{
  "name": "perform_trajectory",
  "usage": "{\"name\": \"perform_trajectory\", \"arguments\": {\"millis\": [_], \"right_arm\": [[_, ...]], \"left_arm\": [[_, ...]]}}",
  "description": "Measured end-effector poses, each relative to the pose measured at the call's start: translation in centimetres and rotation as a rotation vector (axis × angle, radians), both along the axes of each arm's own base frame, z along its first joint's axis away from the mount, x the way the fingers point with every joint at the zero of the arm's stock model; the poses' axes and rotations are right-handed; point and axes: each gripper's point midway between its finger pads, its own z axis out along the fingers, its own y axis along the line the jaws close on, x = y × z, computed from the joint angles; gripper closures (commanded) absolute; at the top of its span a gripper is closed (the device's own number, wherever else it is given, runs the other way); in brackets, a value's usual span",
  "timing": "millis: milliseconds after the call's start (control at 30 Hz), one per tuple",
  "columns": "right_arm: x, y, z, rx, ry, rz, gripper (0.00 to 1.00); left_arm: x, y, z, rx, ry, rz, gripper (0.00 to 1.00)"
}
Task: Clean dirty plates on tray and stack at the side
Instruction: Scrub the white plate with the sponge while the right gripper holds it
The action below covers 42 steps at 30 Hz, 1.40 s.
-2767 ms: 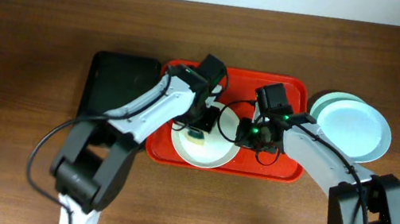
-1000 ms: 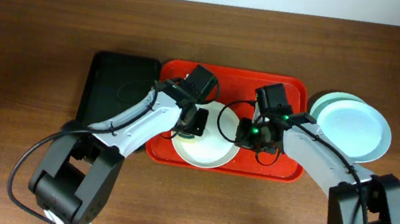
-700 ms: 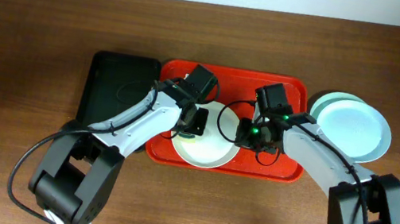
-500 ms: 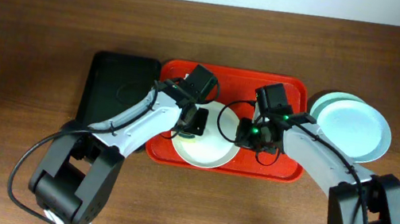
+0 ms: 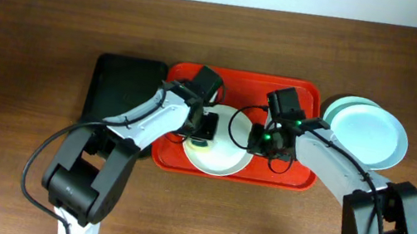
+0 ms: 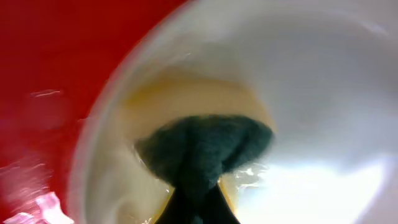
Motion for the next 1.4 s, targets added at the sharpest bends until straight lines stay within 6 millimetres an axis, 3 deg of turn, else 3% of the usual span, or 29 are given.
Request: {"name": "perform_trajectory", "arguments": {"millis": [167,267,400,567,700,833,1200,1400], "right_arm": [[0.0,-0.1,-0.1,-0.006,0.0,-0.001,0.96],[0.0,0.1,0.0,0.003,-0.001,0.001,0.95],[0.0,0.3,0.1,0.014,-0.001,0.005,0.96],[0.0,0.3,0.1,0.017,0.0,0.006,0.95],[0.0,0.3,0.1,0.017,0.0,0.006,0.95],[0.0,0.3,0.1,0.017,0.0,0.006,0.95],[0.0,0.3,0.1,0.018,0.0,0.006,0.95],[0.0,0.2,0.0,0.012,0.0,0.005,0.95]], "left_arm": [[-1.8,-4.1,0.5,-0.235,0.103,-0.122,1.0],[-2.4,-5.0,1.2,-0.285,0.146,-0.169,1.0],[-1.7,-4.3,2.4,-0.227,0.147,-0.164,1.0],[0.8,-0.4,5.1,-0.031,0.024,-0.113,1.0],[1.6,0.8,6.6,0.026,-0.038,-0.094,1.0],[2.0,1.2,5.9,0.051,-0.062,-0.087,1.0],[1.6,1.7,0.5,0.031,-0.113,-0.042,1.0],[1.5,1.1,0.2,-0.012,-0.131,-0.002,1.0]]}}
